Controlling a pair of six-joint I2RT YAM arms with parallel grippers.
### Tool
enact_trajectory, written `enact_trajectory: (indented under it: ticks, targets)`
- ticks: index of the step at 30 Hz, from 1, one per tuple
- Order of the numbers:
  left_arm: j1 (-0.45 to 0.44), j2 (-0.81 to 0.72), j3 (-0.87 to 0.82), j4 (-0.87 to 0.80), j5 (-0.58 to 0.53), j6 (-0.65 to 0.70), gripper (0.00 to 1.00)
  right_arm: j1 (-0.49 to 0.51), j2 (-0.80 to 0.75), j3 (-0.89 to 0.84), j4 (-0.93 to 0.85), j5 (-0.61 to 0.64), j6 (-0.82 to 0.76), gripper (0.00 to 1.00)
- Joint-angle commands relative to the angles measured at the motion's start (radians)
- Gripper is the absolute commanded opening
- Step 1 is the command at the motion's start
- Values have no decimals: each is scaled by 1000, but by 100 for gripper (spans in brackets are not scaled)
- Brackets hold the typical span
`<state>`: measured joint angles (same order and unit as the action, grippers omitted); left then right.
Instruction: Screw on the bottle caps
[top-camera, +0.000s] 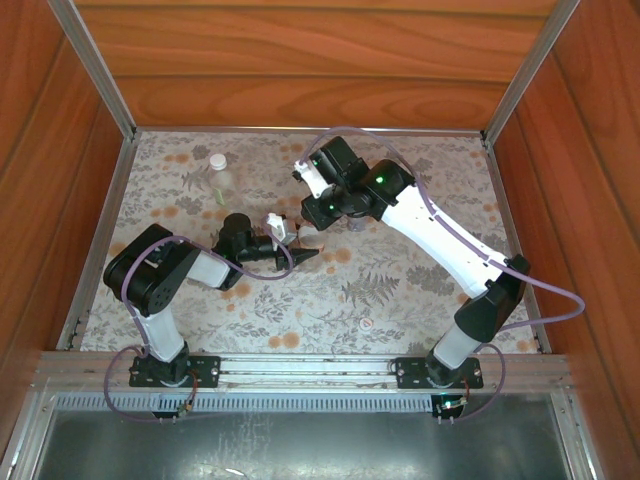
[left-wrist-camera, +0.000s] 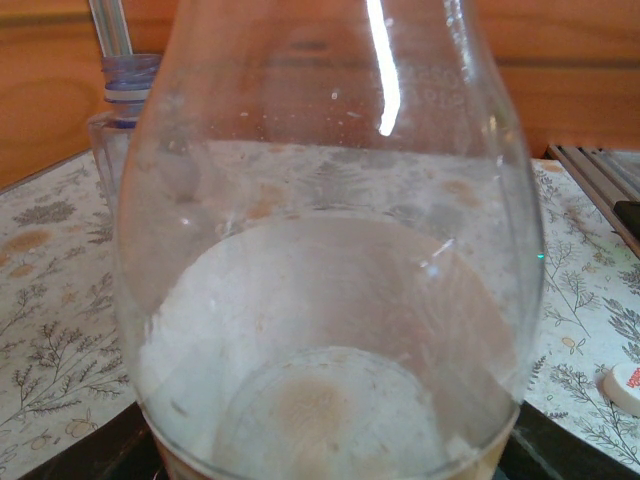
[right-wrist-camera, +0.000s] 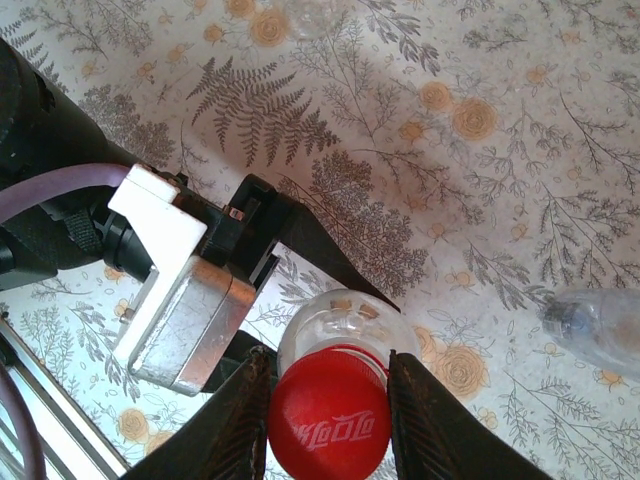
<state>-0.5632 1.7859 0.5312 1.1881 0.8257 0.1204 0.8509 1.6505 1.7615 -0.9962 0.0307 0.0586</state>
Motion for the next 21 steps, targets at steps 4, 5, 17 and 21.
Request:
enact_trajectory:
  ticks: [4,5,17,21]
  targets:
    - [-5,41,-13,-104,3,22,59,6,3,-23,-18,24,-11,35]
    - [-5,41,-14,-104,3,21,59,7,3,-26,-18,26,-11,35]
    - [-5,43,-13,-104,3,17,59,7,39,-36,-22,32,-11,35]
    - [-5,44,-12,-104,3,17,59,8,40,-48,-23,32,-11,35]
